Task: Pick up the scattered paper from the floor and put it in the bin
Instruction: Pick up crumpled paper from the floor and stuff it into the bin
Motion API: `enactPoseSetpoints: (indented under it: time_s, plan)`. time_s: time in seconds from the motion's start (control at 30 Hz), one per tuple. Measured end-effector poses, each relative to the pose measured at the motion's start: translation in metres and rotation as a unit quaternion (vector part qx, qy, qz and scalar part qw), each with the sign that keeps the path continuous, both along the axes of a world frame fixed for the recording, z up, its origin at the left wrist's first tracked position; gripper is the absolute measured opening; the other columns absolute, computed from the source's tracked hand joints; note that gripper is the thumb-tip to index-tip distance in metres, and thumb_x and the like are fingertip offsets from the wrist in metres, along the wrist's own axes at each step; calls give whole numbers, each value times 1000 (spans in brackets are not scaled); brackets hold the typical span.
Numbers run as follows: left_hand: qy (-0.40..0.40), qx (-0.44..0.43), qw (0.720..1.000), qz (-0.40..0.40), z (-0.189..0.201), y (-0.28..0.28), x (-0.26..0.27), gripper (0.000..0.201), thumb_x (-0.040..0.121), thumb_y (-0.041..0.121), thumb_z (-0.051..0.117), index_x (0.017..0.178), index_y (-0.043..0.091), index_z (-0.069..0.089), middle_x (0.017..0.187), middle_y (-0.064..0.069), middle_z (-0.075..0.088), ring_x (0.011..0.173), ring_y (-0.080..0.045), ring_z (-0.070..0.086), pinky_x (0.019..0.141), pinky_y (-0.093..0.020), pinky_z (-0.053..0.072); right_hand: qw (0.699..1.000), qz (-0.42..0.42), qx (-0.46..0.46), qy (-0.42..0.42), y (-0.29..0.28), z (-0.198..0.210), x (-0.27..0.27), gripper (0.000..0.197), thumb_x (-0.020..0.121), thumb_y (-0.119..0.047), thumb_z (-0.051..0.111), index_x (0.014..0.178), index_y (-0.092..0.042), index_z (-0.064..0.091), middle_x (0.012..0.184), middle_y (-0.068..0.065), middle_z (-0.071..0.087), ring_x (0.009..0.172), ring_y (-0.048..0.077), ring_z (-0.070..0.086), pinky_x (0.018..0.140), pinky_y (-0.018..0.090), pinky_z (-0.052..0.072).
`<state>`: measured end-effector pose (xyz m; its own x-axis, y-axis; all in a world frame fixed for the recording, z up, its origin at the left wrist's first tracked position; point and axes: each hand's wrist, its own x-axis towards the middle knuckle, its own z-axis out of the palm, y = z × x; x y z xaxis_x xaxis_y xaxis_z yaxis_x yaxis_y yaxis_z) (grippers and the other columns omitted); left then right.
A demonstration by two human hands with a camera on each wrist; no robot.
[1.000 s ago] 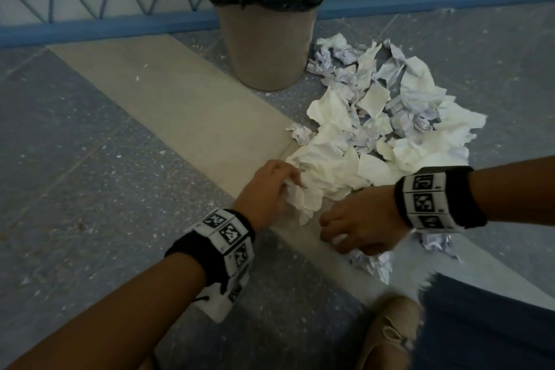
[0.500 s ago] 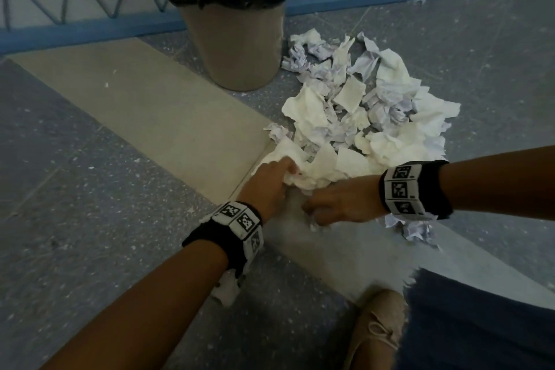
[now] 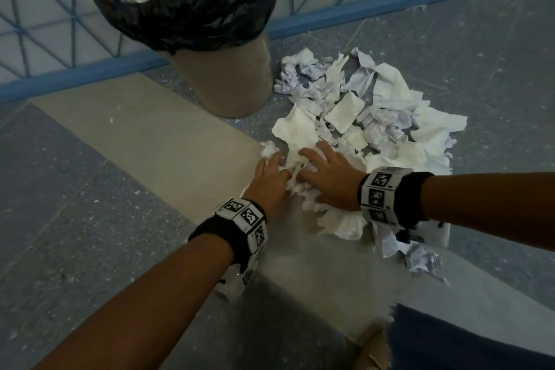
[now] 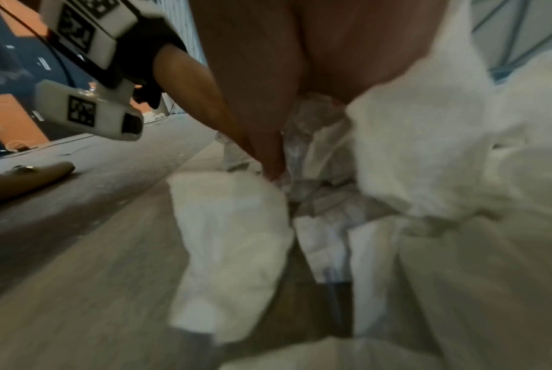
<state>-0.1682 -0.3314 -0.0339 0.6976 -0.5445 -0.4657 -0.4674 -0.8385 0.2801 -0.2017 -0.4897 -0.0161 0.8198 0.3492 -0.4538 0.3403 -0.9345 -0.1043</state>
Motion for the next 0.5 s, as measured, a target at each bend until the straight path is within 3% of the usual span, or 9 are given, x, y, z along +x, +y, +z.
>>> enactPoseSetpoints:
  time_s: [0.07, 0.13, 0.23, 0.37, 0.5]
  plan:
    - [1, 15, 1000, -20, 4, -5, 8, 38, 96, 18, 44, 132, 7, 43, 152, -14, 22, 138, -37, 20, 114, -40, 21, 999, 32, 29, -10, -3, -5, 4, 44, 89, -9, 51, 131, -15, 39, 145, 18, 30, 130, 40, 28, 101, 52, 40]
    - [1, -7, 1000, -16, 15, -6, 18, 32, 95, 16, 46, 124, 4, 48, 136, -17, 45, 126, -34, 41, 102, -37, 32, 996, 57, 62, -26, -5, -4, 15, 40, 88, -3, 48, 127, -8, 42, 131, 19, 43, 117, 35, 40, 95, 44, 41]
    - [32, -69, 996, 38, 45, -2, 34, 37, 89, 15, 56, 124, 9, 47, 125, -15, 58, 114, -30, 55, 89, -32, 43, 991, -20, 136, -6, -6, 10, 37, 37, 86, -4, 49, 123, -4, 46, 121, 21, 52, 111, 33, 49, 92, 37, 35]
    - [7, -129, 989, 70, 87, 14, 59, 40, 85, 14, 64, 123, 13, 52, 126, -8, 60, 114, -23, 55, 73, -13, 30, 950, -110, 293, 24, -2, 35, 66, 33, 83, -1, 55, 115, -5, 50, 120, 15, 53, 106, 24, 50, 85, 27, 36]
    - [-11, -154, 986, 57, 134, 42, 75, 32, 84, 13, 66, 115, 11, 62, 121, -6, 64, 107, -17, 57, 67, -10, 29, 909, -134, 394, 1, -4, 80, 76, 27, 83, -1, 62, 106, -11, 52, 105, -3, 50, 91, 6, 48, 73, 10, 34]
